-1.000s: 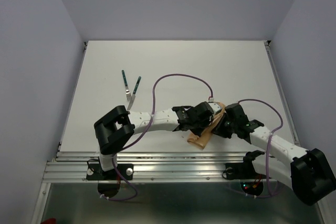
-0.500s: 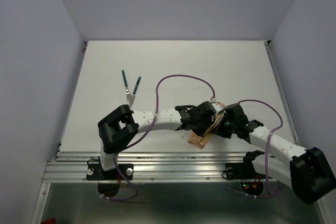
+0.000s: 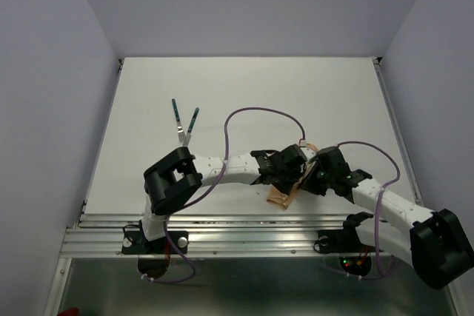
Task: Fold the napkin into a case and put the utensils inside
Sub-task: Smooth out the smaller rectangle-folded napkin at the center of the board.
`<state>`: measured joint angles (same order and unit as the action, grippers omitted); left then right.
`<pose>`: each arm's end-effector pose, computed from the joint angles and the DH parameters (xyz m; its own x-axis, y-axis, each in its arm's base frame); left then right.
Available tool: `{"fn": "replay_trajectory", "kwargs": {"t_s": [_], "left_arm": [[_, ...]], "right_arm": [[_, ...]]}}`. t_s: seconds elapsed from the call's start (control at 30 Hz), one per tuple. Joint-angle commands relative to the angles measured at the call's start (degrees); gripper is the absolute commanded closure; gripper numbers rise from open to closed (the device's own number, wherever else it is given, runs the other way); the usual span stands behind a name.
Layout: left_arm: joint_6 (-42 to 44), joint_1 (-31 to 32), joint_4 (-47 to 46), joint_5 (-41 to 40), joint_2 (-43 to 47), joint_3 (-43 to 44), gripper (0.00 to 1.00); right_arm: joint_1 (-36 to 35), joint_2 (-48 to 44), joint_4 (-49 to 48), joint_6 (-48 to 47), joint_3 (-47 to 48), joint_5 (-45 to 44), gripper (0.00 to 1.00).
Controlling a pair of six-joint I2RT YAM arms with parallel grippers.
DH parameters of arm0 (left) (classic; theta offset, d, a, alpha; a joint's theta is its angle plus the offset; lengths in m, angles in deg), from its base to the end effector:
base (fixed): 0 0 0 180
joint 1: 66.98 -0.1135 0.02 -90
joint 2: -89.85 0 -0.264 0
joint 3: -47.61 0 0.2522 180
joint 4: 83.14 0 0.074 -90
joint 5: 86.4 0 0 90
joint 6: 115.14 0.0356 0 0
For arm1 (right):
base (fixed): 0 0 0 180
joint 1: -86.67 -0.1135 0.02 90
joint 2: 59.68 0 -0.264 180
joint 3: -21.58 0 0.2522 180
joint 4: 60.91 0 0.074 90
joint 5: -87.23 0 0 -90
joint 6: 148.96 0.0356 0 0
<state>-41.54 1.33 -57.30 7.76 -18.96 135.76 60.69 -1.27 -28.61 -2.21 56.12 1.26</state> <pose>0.1515 -0.3879 0.1950 -0.5241 0.5556 -0.6455 0.8311 0.4994 -0.2448 0.1547 0.0782 0.1454 -0.8043 0.5361 -0.2564 0.3656 0.7866 0.4976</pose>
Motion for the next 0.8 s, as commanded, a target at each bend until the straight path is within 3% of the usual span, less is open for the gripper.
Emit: {"fn": "replay_trajectory", "kwargs": {"t_s": [0.0, 0.1, 0.3, 0.5, 0.77], "left_arm": [[-0.1, 0.4, -3.1, 0.6, 0.6, 0.9, 1.0], [-0.1, 0.4, -3.5, 0.7, 0.8, 0.4, 1.0], [0.0, 0.4, -4.1, 1.3, 0.7, 0.0, 1.0], [0.1, 0.4, -4.3, 1.2, 0.9, 0.0, 1.0], [-0.3, 0.4, -4.4, 1.4, 0.7, 0.3, 1.0]], "right_arm": [[-0.7, -4.9, 2.6, 2.8, 0.2, -5.4, 0.75], [-0.7, -10.6, 3.2, 5.1, -0.6, -7.3, 0.59], [-0.7, -16.2, 4.0, 8.1, -2.1, -8.5, 0.43], [-0.7, -12.9, 1.0, 7.9, -3.3, -5.8, 0.36], [-0.7, -8.1, -2.7, 7.2, -5.0, -2.6, 0.38]]}}
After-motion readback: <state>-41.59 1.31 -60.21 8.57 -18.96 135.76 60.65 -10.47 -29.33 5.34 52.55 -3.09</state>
